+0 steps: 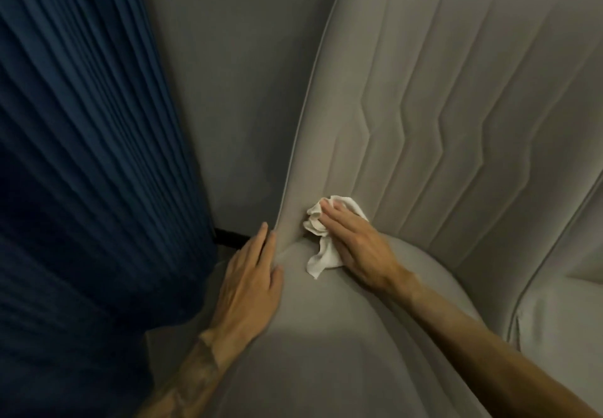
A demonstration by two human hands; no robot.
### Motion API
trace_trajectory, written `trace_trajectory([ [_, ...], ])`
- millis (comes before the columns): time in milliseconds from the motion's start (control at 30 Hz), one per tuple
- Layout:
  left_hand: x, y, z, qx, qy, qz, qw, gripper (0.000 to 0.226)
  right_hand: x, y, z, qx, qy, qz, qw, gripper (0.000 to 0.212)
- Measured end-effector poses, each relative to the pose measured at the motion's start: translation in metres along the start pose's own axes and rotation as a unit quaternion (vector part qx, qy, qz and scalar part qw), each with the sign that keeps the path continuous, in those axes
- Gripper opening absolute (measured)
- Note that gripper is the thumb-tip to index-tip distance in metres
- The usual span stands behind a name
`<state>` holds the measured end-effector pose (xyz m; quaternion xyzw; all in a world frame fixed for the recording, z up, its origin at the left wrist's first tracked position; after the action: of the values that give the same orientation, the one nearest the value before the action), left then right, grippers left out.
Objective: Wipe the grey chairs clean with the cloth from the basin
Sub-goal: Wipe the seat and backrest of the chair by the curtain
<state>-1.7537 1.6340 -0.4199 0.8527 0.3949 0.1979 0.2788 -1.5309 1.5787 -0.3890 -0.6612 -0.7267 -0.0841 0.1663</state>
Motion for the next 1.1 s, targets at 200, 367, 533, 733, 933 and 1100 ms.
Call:
trace_trajectory([
  [200, -0.034, -0.020, 0.007, -0.006, -0.027, -0.095, 0.995, 0.060, -0.014, -0.072, 0.020, 0.057, -0.046, 0.051, 0.996, 0.042],
  [367, -0.050, -0.018, 0.006, -0.027, -0.024, -0.124, 0.992, 0.065, -0.018, -0.091, 0.024, 0.001, -0.118, -0.033, 0.992, 0.043],
  [533, -0.061, -0.020, 0.002, -0.030, -0.040, -0.123, 0.991, 0.058, -0.024, -0.020, 0.016, -0.091, -0.113, 0.176, 0.974, 0.042],
  [733, -0.074, -0.021, -0.010, -0.048, -0.052, -0.115, 0.991, 0.053, -0.035, -0.134, 0.046, -0.018, -0.142, 0.135, 0.981, 0.062],
  [933, -0.092, -0.026, -0.019, -0.033, -0.066, -0.129, 0.989, 0.055, -0.032, -0.096, 0.037, -0.048, -0.152, 0.106, 0.982, 0.053],
  [1100, -0.111, -0.025, -0.023, -0.043, -0.081, -0.141, 0.986, 0.056, -0.032, -0.132, 0.041, -0.029, -0.148, 0.171, 0.974, 0.054],
])
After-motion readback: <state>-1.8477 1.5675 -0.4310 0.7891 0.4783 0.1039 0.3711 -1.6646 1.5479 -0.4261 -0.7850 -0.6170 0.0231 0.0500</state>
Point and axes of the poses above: each hand's wrist, its own x-axis towards the middle knuckle, its own z-axis out of the palm, y = z × x, the point moved 4 cm from there along x, towards the middle knuckle, and after that the axes turned 12 degrees about -x, right-handed, at the moved point
